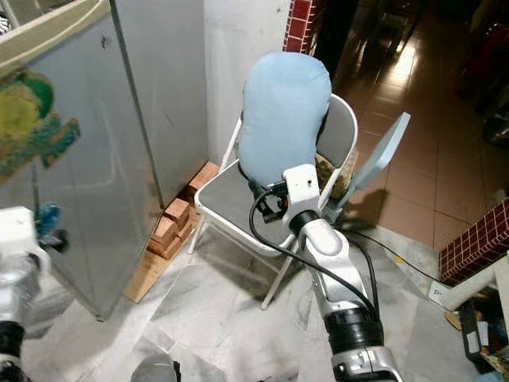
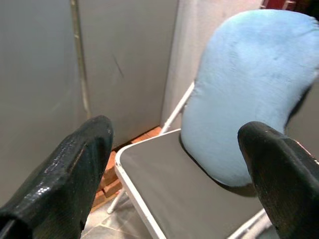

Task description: Restocking fridge

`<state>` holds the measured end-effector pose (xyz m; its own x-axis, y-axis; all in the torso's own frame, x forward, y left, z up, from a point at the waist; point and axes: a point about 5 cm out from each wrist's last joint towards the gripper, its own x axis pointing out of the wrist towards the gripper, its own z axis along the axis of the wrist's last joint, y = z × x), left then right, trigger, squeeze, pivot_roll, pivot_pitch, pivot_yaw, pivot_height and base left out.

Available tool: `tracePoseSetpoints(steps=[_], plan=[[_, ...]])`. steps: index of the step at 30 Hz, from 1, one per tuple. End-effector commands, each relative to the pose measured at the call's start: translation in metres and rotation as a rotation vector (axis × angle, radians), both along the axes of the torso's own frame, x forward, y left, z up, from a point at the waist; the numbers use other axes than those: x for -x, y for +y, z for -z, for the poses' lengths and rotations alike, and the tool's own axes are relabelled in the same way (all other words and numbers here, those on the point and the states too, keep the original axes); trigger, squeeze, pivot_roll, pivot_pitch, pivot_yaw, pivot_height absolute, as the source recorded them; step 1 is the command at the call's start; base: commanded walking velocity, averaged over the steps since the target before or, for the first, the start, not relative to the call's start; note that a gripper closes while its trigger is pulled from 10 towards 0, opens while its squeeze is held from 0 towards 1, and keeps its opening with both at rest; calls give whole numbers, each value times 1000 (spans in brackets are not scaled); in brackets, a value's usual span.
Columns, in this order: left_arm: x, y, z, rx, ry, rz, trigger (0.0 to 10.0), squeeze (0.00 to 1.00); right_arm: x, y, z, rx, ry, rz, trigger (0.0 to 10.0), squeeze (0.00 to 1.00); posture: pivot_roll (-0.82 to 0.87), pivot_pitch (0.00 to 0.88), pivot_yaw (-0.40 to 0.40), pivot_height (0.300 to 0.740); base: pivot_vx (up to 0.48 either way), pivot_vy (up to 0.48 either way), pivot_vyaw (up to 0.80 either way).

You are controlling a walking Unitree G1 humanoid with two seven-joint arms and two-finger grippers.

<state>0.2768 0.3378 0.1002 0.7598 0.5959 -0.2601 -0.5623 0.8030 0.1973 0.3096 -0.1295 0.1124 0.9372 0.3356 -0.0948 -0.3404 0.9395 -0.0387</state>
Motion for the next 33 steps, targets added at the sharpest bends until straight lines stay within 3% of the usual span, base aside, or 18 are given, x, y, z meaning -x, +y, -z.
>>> tracePoseSetpoints(steps=[1, 3, 6, 7, 16, 21, 27, 33], plan=[[12, 9, -2, -43, -51, -109, 10000, 0, 0, -6, -4, 6, -8, 24, 10000, 0, 64, 0, -49, 740, 0, 0, 0], [21, 5, 4, -74, -54, -108, 10000, 0, 1, -5, -2, 11, 1, 23, 10000, 0, 66, 0, -50, 740, 0, 0, 0], [27, -20, 16, -74, -61, -41, 10000, 0, 2, -5, 0, 19, 13, 22, 10000, 0, 72, 0, -55, 740, 0, 0, 0], [31, -37, 22, -80, -63, -4, 10000, 0, 3, -5, 1, 23, 16, 20, 10000, 0, 74, 0, -58, 740, 0, 0, 0], [39, -86, 33, -64, -84, 121, 10000, 0, 8, -10, 11, 42, 44, 44, 10000, 0, 72, 0, -55, 740, 0, 0, 0], [36, -94, 28, -70, -107, 179, 10000, 0, 12, -18, 16, 35, 60, 81, 10000, 0, 67, 0, -51, 740, 0, 414, 0], [33, -92, 25, -76, -115, 187, 10000, 0, 18, -20, 19, 25, 84, 97, 10000, 0, 63, 0, -49, 740, 0, 480, 0], [33, -91, 24, -65, -116, 202, 10000, 0, 21, -21, 20, 23, 92, 98, 10000, 0, 57, 0, -49, 740, 0, 480, -735]])
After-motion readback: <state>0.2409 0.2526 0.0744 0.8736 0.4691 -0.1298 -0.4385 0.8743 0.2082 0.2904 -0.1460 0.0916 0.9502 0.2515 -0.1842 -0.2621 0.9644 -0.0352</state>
